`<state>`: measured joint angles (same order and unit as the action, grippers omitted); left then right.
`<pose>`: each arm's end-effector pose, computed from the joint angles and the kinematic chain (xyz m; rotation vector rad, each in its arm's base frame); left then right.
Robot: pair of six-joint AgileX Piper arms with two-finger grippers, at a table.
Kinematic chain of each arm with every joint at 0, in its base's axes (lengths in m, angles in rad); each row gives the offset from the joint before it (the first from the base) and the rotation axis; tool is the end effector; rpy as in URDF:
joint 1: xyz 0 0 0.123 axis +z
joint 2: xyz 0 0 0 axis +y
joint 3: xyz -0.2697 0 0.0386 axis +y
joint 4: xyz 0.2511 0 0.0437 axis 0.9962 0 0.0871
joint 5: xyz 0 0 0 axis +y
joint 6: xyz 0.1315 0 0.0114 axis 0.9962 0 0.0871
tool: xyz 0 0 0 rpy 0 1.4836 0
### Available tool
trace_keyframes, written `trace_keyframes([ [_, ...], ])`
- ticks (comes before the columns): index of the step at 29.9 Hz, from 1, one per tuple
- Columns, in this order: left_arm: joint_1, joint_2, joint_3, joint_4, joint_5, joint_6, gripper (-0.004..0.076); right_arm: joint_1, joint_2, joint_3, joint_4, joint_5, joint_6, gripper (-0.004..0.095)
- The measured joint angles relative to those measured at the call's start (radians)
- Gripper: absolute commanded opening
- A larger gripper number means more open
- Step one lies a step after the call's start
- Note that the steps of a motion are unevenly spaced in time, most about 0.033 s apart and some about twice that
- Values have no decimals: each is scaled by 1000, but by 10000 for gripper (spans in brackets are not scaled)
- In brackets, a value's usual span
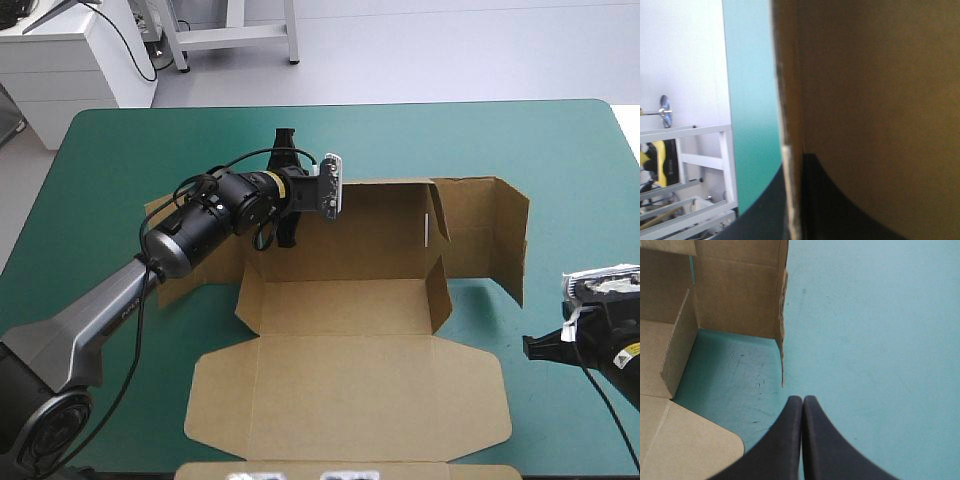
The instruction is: Fold the box
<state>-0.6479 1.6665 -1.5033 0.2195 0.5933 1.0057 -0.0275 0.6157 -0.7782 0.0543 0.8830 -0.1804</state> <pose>0.3467 -0.2422 0.3099 1.7521 1.4242 0.4288 0.1492 0.0014 0.3160 -0.1537 2.1978 -0.0507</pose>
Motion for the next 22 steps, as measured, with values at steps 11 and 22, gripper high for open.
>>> trace_keyframes([
  [11, -64, -4, 10, 299, -69, -241, -8, 0, 0, -19, 1, -1, 17, -21],
  [22, -64, -170, 317, 707, -253, -671, -8, 0, 0, -19, 1, 0, 18, -21],
])
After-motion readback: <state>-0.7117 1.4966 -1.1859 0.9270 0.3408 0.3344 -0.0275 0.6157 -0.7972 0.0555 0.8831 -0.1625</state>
